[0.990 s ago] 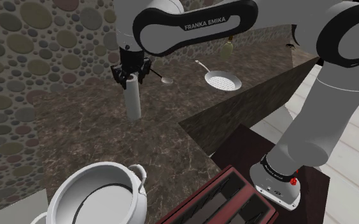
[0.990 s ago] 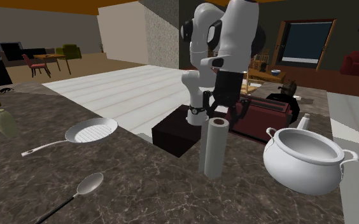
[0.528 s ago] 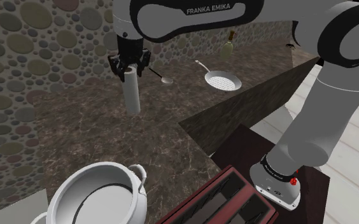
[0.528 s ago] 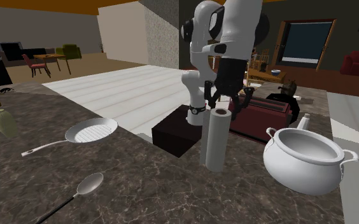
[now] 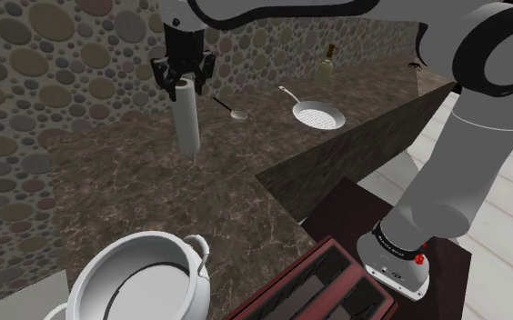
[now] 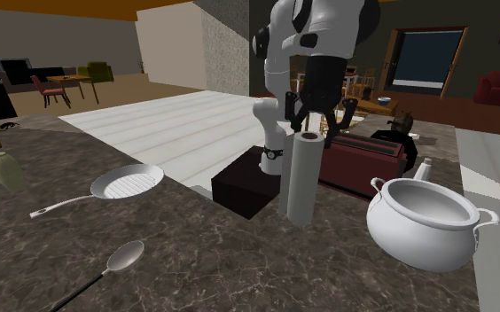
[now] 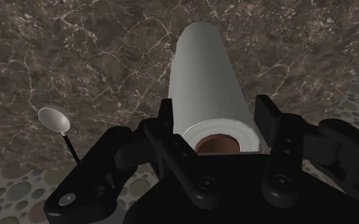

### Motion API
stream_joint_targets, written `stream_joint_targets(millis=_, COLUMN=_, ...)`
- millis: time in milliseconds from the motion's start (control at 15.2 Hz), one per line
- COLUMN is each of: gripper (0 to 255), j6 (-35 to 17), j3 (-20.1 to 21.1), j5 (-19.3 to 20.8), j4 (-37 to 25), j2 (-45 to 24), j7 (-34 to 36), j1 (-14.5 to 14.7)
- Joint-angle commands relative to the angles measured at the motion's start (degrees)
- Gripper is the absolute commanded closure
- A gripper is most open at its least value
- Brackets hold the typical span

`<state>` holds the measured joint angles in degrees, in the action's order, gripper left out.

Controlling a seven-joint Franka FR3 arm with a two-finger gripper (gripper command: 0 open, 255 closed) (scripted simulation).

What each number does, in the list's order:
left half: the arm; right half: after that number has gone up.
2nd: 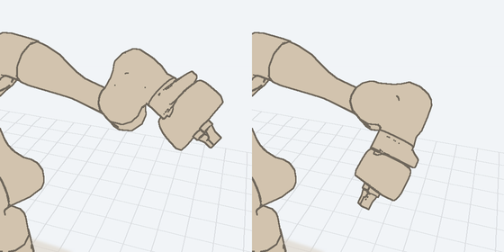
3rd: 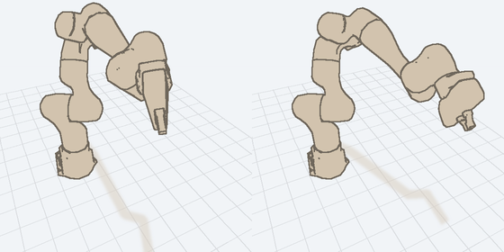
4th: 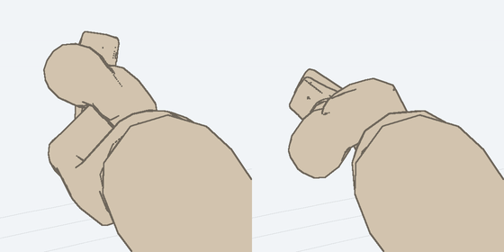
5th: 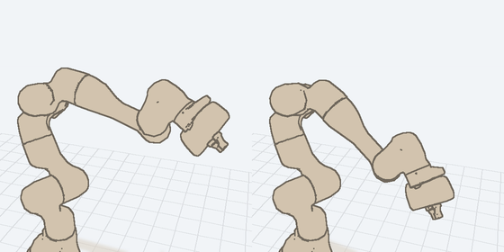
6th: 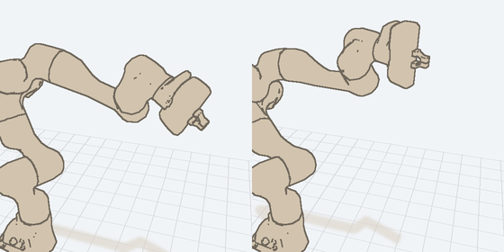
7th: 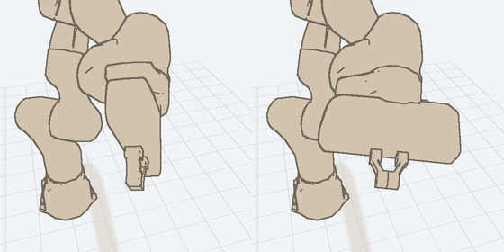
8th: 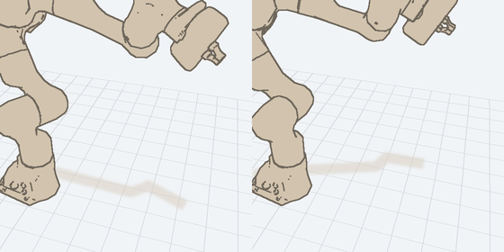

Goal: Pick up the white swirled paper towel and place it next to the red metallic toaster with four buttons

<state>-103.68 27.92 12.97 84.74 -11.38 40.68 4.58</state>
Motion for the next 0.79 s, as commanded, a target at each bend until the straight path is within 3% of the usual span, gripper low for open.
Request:
stream_joint_targets(millis=0, gripper=255, j6=1.89, j3=0.07, j5=0.23, j4=-2.36, j2=-0.57, j7=-0.07, j1=0.31)
stream_joint_targets(millis=726, gripper=255, j6=12.00, j3=0.37, j5=1.91, j4=-15.59, j2=-4.04, j7=-0.59, j1=2.39)
